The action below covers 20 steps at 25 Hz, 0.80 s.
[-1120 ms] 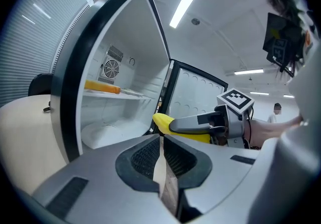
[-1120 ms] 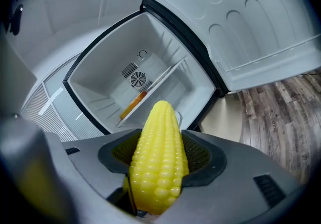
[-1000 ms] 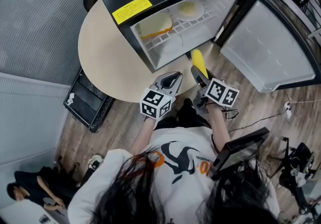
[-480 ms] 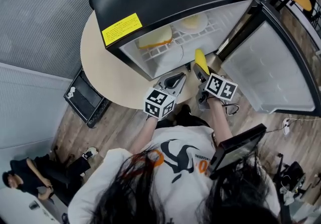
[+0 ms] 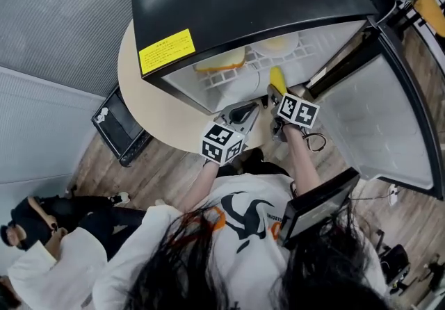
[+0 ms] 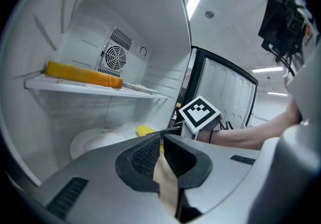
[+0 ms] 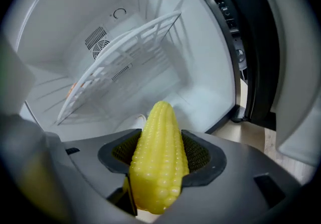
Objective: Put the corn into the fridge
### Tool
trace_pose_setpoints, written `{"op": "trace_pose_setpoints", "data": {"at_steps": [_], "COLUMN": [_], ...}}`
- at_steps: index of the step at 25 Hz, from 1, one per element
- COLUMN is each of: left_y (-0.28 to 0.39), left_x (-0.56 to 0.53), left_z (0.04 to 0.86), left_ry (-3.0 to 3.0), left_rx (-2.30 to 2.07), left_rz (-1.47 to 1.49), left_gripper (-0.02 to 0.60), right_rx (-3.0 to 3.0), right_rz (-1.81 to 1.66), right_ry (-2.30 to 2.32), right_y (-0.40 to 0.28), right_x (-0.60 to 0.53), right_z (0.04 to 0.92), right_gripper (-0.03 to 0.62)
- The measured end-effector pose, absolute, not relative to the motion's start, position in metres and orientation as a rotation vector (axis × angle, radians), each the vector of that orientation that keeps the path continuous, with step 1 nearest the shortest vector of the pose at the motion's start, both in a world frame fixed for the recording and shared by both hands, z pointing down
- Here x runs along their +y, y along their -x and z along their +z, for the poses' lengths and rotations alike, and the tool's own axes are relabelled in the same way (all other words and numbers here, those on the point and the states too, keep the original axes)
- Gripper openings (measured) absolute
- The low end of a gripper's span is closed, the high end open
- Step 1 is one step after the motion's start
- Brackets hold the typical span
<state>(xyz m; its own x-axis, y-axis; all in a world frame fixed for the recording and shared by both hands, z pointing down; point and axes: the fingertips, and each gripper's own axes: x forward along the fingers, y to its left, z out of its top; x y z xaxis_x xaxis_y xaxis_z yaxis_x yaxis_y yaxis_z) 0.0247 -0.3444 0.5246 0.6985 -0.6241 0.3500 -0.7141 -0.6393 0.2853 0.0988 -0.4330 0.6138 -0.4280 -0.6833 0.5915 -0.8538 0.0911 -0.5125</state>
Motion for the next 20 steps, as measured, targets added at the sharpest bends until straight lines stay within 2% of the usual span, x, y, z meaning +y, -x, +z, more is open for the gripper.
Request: {"op": "trace_pose_setpoints", "data": {"at_steps": [12, 20], "left_y": [-0.025, -0.026], "left_x": [-0.350, -0.348], "left_z": [0.532, 0.535], "left_ry": [-2.485, -2.480], "left_rx": [-1.044, -1.035], "left_rz": [0.343, 0.364], "left_gripper": [0.018, 0.018], "right_rx": [-2.127, -2.118], "right_rz": [0.679, 0.559], "right_ry": [-1.500, -1.492], "right_y": [-0.101, -0.101], "right_x": [-0.469, -0.492], "right_z": [0.633, 0.631], "right_gripper": [0.256, 0.256]}}
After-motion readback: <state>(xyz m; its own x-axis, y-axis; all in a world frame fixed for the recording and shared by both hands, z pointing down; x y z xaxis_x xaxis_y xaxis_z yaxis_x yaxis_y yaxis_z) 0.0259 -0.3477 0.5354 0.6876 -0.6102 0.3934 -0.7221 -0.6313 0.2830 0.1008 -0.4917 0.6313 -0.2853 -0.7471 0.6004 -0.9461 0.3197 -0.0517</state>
